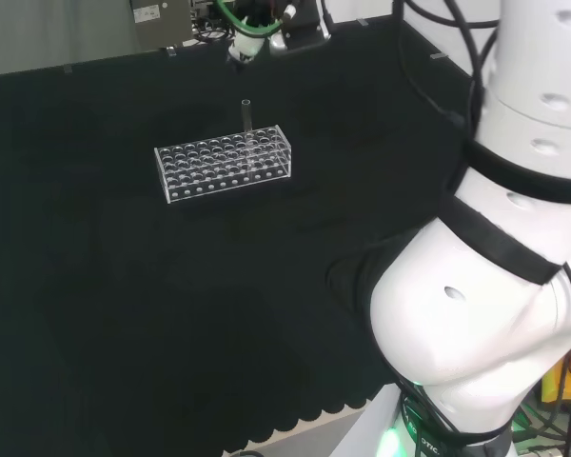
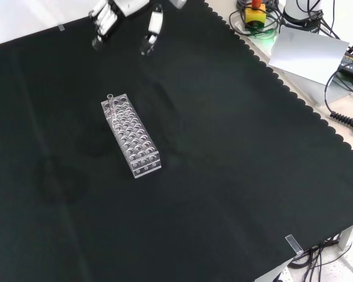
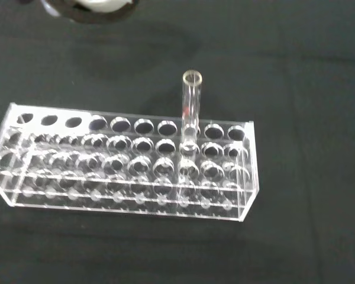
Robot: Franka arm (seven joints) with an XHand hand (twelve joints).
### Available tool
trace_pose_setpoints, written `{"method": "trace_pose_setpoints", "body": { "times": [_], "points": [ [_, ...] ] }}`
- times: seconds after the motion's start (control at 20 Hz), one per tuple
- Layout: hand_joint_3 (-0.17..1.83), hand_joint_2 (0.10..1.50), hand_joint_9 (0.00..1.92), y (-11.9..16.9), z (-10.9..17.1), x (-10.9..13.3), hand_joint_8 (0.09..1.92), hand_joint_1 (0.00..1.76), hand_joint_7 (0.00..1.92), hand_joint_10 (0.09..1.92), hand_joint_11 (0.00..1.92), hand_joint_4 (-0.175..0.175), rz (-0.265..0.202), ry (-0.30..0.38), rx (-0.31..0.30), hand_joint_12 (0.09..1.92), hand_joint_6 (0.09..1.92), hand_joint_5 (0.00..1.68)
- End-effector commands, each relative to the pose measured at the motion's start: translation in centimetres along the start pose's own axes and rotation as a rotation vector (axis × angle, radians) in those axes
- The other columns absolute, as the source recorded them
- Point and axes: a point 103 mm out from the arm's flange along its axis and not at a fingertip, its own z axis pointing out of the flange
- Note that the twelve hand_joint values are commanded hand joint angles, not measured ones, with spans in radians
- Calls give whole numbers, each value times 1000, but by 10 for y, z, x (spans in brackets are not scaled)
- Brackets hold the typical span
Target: Pick up the test tube.
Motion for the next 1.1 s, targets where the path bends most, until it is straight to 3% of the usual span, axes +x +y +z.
{"method": "trace_pose_setpoints", "body": {
  "times": [0.05,0.4,0.8,1.1],
  "points": [
    [372,774,464,48,48,-2,826,820,527,842,230,-96,25,-89,94,1505,87,436],
    [425,750,570,68,70,-1,796,837,616,795,284,-99,38,-123,139,1470,87,455],
    [478,719,721,78,81,1,779,891,766,740,392,-98,42,-128,144,1420,152,552],
    [541,689,776,87,88,5,750,915,875,701,394,-96,53,-127,151,1422,497,528]
  ]
}}
